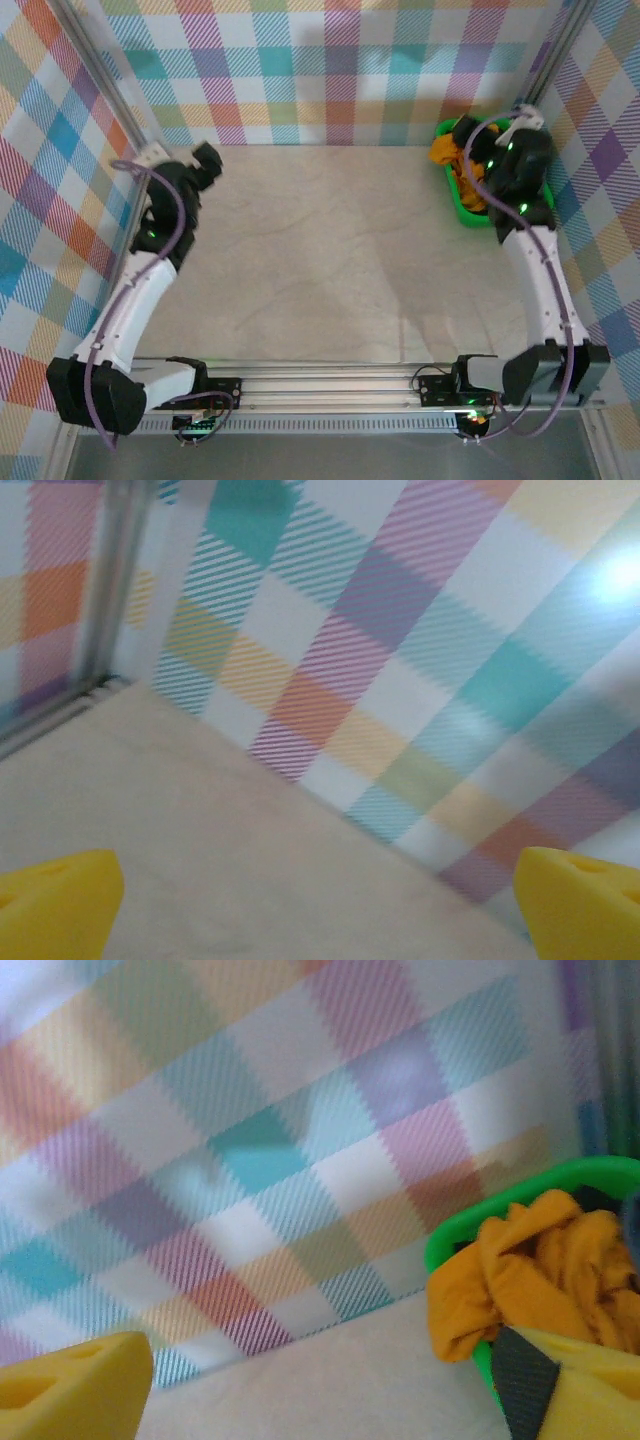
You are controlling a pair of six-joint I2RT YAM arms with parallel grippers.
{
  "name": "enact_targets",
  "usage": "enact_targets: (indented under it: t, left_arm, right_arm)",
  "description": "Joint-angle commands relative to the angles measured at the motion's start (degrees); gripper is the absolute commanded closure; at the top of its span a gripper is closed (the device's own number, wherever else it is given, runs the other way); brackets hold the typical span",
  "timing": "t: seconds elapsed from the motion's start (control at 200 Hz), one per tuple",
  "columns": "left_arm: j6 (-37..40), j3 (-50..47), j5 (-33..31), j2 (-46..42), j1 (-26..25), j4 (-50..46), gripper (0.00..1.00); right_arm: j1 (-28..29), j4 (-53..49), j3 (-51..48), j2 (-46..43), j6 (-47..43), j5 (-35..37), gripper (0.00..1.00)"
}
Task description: Fold and stack the t-shirts
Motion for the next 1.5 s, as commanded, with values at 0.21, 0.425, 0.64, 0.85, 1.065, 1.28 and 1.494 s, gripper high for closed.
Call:
enact_targets:
  t: [0.21, 0.425, 0.64, 0.85, 1.065, 1.28, 1.494]
  left_arm:
    - [-10.27, 14.08, 28.84, 10.58, -5.27, -19.11, 0.06]
    - [-12.49, 9.49, 31.14, 4.34, -6.77, -19.18, 0.12]
    - [-12.78, 5.10, 27.62, -1.82, -6.85, -23.78, 0.12]
    - [-13.76, 1.88, 27.64, -3.57, -7.09, -25.83, 0.14]
    - [-15.20, -3.65, 27.67, -4.74, -7.73, -26.38, 0.14]
    - [-13.84, -2.86, 23.81, -5.13, -7.73, -30.87, 0.12]
    - [-12.80, 1.38, 12.51, -7.29, -7.73, -38.83, 0.10]
  right_arm:
    - [-4.11, -24.04, 25.48, 33.62, -0.46, 9.91, 0.13]
    - [-6.61, -22.05, 33.25, 46.52, -8.50, 2.24, 0.29]
    - [-6.55, -21.66, 34.46, 45.14, -5.81, -0.27, 1.00]
    - [-2.75, -9.11, 23.39, 27.19, -6.33, 2.54, 1.00]
    - [-0.88, -3.37, 22.97, 14.64, -2.98, -2.04, 1.00]
    - [8.68, -3.59, 27.17, 6.82, -6.63, -5.67, 1.00]
    - [31.76, -7.36, 19.19, 3.51, -7.95, 2.01, 1.00]
